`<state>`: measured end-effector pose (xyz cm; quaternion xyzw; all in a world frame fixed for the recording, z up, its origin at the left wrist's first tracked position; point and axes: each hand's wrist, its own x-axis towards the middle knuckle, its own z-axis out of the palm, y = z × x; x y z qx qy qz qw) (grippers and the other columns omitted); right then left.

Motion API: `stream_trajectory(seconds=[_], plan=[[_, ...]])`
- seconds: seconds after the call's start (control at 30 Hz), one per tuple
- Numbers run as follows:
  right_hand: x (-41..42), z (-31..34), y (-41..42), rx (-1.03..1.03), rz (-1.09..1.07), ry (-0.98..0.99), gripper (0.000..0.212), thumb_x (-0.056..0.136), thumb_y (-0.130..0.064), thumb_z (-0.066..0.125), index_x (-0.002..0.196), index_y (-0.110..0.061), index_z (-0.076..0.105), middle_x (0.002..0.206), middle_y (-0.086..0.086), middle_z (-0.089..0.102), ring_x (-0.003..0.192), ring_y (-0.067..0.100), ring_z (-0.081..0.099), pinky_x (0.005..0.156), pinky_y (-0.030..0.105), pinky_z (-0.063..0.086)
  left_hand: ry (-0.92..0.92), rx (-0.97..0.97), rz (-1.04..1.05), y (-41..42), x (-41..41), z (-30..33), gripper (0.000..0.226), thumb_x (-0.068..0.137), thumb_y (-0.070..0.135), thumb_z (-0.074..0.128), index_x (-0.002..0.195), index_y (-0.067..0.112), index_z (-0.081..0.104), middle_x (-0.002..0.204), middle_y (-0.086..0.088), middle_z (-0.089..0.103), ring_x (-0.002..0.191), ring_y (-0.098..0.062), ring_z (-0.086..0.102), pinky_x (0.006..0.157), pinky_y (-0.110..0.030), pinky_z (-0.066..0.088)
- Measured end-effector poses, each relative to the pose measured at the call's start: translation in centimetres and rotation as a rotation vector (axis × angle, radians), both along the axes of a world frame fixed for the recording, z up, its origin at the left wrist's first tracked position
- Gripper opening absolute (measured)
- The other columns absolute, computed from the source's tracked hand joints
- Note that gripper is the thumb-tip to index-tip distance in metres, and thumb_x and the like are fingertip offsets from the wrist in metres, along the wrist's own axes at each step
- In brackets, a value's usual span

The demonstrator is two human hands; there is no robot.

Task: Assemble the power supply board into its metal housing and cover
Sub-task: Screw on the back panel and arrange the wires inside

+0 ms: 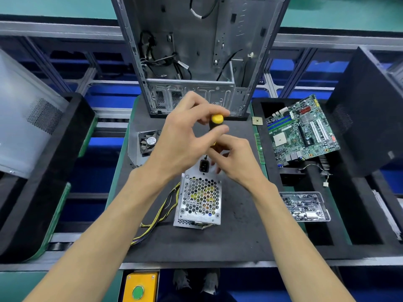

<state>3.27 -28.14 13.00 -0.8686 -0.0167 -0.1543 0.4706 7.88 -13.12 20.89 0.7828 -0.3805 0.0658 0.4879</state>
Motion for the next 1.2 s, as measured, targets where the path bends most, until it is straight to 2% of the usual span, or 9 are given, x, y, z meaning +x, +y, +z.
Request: stream_trajectory(seconds=[0.07, 0.13, 0.23, 0.33, 0.5, 0.7, 0.87, 1.03, 1.2], plan=[[0.0, -0.1, -0.2, 0.004, 0.004, 0.002, 0.009, 0.091, -0.025, 0.072, 0.085, -0.02, 0.066, 0.075, -0.004, 0.063, 0.065, 0.016, 0.06, 0.058, 0.027, 0.047, -0.013, 0.007, -0.028, -0.1, 0.1, 0.2, 0.035, 0.089, 0.008, 0.073, 0.123, 0.012, 0.071, 0.103, -0.004, 0.059, 0.097, -0.013, 0.058, 0.093, -0.027, 0.049], [0.0, 0.1, -0.3, 0.02, -0.008, -0.031, 0.022, 0.089, -0.029, 0.066, 0.103, -0.012, 0.07, 0.09, 0.005, 0.063, 0.078, 0.018, 0.058, 0.061, 0.023, 0.044, -0.005, 0.036, -0.083, -0.1, 0.2, 0.5, 0.043, 0.091, 0.002, 0.068, 0.132, 0.011, 0.065, 0.106, -0.001, 0.063, 0.104, -0.01, 0.06, 0.099, -0.027, 0.048], [-0.1, 1.2, -0.4, 0.127, 0.033, -0.151, 0.031, 0.096, -0.018, 0.062, 0.126, -0.012, 0.067, 0.108, 0.006, 0.062, 0.093, 0.022, 0.06, 0.062, 0.033, 0.055, 0.032, 0.055, -0.135, -0.1, 0.4, 0.7, 0.038, 0.092, 0.0, 0.063, 0.129, 0.011, 0.063, 0.112, 0.005, 0.067, 0.109, -0.011, 0.063, 0.1, -0.029, 0.049], [-0.2, 1.7, -0.6, 0.127, 0.02, -0.207, 0.027, 0.098, -0.022, 0.059, 0.12, -0.011, 0.07, 0.112, 0.005, 0.069, 0.1, 0.023, 0.064, 0.071, 0.029, 0.056, -0.005, 0.07, -0.132, -0.2, 0.6, 0.5, 0.03, 0.092, 0.005, 0.065, 0.121, 0.011, 0.066, 0.115, 0.003, 0.067, 0.112, -0.012, 0.061, 0.1, -0.035, 0.049], [0.3, 1.8, -1.0, 0.128, -0.048, -0.149, 0.018, 0.089, -0.008, 0.076, 0.098, 0.003, 0.065, 0.099, 0.016, 0.067, 0.088, 0.037, 0.063, 0.074, 0.047, 0.054, 0.035, 0.008, -0.085, -0.4, 0.3, 0.2, 0.028, 0.09, 0.016, 0.074, 0.118, 0.014, 0.071, 0.107, -0.004, 0.062, 0.106, -0.016, 0.058, 0.094, -0.035, 0.049], [0.9, 2.3, -0.3, 0.245, -0.029, -0.142, 0.029, 0.086, -0.01, 0.074, 0.112, -0.017, 0.064, 0.101, 0.007, 0.068, 0.083, 0.039, 0.061, 0.076, 0.051, 0.054, 0.112, 0.015, -0.114, -0.7, 0.4, 0.4, 0.039, 0.093, 0.005, 0.065, 0.132, 0.014, 0.063, 0.123, 0.003, 0.068, 0.12, -0.011, 0.061, 0.106, -0.039, 0.047], [0.0, 2.2, 0.1, 0.35, 0.057, -0.148, 0.023, 0.097, -0.02, 0.058, 0.116, -0.032, 0.063, 0.112, 0.002, 0.071, 0.103, 0.026, 0.069, 0.092, 0.034, 0.056, 0.14, 0.097, -0.197, -0.4, 0.4, 0.3, 0.039, 0.098, 0.005, 0.055, 0.135, 0.014, 0.059, 0.13, 0.006, 0.065, 0.126, -0.015, 0.057, 0.111, -0.042, 0.041], [0.3, 2.0, 0.5, 0.307, 0.012, -0.131, 0.022, 0.099, -0.021, 0.064, 0.116, -0.033, 0.071, 0.106, -0.007, 0.075, 0.096, 0.021, 0.07, 0.089, 0.046, 0.057, 0.228, -0.092, 0.033, 1.3, 1.0, -1.0, 0.03, 0.1, -0.001, 0.049, 0.125, 0.007, 0.064, 0.119, -0.006, 0.067, 0.111, -0.002, 0.063, 0.099, -0.021, 0.048], [1.0, 2.7, 1.3, 0.376, -0.021, -0.171, 0.02, 0.101, -0.022, 0.062, 0.116, -0.024, 0.075, 0.101, 0.007, 0.068, 0.085, 0.019, 0.064, 0.08, 0.046, 0.058, 0.529, -0.047, 0.399, 6.2, 4.0, -5.8, 0.033, 0.092, -0.008, 0.047, 0.098, 0.015, 0.07, 0.087, -0.007, 0.073, 0.082, -0.021, 0.071, 0.073, -0.024, 0.059]])
